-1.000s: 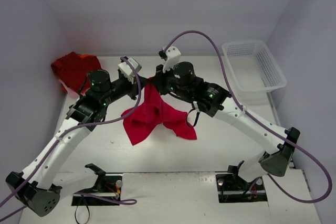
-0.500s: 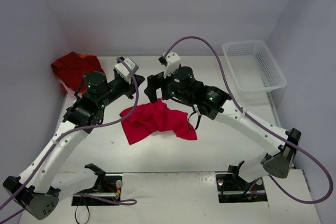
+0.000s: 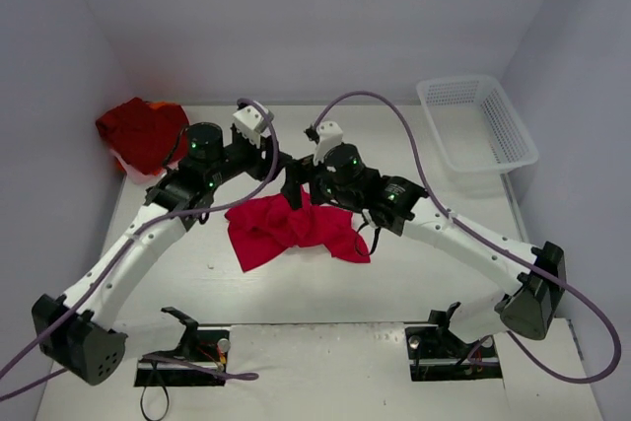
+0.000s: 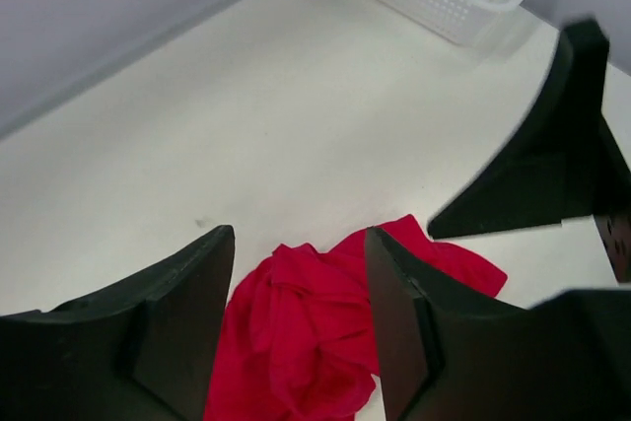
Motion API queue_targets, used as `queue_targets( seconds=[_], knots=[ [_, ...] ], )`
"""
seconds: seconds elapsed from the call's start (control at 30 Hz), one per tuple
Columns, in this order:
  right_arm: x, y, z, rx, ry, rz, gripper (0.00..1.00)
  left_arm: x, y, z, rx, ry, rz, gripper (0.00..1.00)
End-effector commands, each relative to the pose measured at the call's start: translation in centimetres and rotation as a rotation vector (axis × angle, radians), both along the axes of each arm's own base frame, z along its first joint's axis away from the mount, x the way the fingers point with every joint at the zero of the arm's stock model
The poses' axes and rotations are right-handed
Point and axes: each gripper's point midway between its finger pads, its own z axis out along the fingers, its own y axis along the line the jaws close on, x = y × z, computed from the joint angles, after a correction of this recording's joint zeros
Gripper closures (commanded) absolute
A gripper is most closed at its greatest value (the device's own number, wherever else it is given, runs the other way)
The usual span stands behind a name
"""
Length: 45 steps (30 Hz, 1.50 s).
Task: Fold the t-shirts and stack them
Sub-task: Flatten the tshirt out
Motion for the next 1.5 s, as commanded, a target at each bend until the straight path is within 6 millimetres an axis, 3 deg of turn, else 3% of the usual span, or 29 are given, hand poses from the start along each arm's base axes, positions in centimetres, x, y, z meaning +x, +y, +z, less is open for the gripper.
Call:
queue_targets(
  seconds=[0.0,0.13,0.33,0.43,0.6,0.7,0.77,0.9,1.0,1.13,1.3,1.47],
  knots=[
    [0.1,0.1,-1.1,0.075,0.031,-0.04,0.16,1.6,-1.3,1.4,-0.145,0.046,-0.047,0.49],
    [-0.4,-1.9,-4.6,0.02,0.069,-0.089,0.21,4.1,-1.2,0.1,-0.196,0.084,-0.05,0.49],
    [-1.2,-3.0,-6.7,0.028,0.093,-0.111,0.25,6.1,-1.4,-0.3,-0.232,0.098,-0.079,0.49],
    [-1.6,-3.3,-6.8,0.047,0.102,-0.117,0.27,6.9,-1.8,-0.7,-0.228,0.119,-0.09,0.49],
    [-1.9,-3.5,-7.9,0.055,0.117,-0.124,0.3,6.6,-3.6,-2.4,-0.247,0.21,-0.192,0.49],
    [-1.8,-3.5,-8.0,0.053,0.117,-0.127,0.3,6.0,-3.2,-3.9,-0.187,0.259,-0.184,0.5],
    [-1.7,-3.6,-7.7,0.059,0.111,-0.133,0.3,5.5,-2.8,-4.8,-0.165,0.291,-0.174,0.5],
    [-1.5,-3.6,-7.0,0.083,0.113,-0.144,0.3,4.2,-1.8,-8.7,-0.083,0.441,-0.13,0.5],
    [-1.5,-4.1,-5.3,0.109,0.091,-0.155,0.3,3.0,-1.1,-11.7,-0.025,0.552,-0.113,0.5],
    [-1.5,-5.8,-3.2,0.113,0.049,-0.202,0.28,3.1,-0.6,-13.0,0.002,0.566,-0.085,0.5],
    [-1.6,-7.8,-0.4,0.129,0.002,-0.245,0.28,3.0,-1.4,-15.1,0.021,0.636,-0.107,0.5],
    [-1.6,-9.1,0.1,0.125,-0.013,-0.279,0.28,2.8,-2.3,-17.0,0.039,0.691,-0.129,0.5]
  ],
)
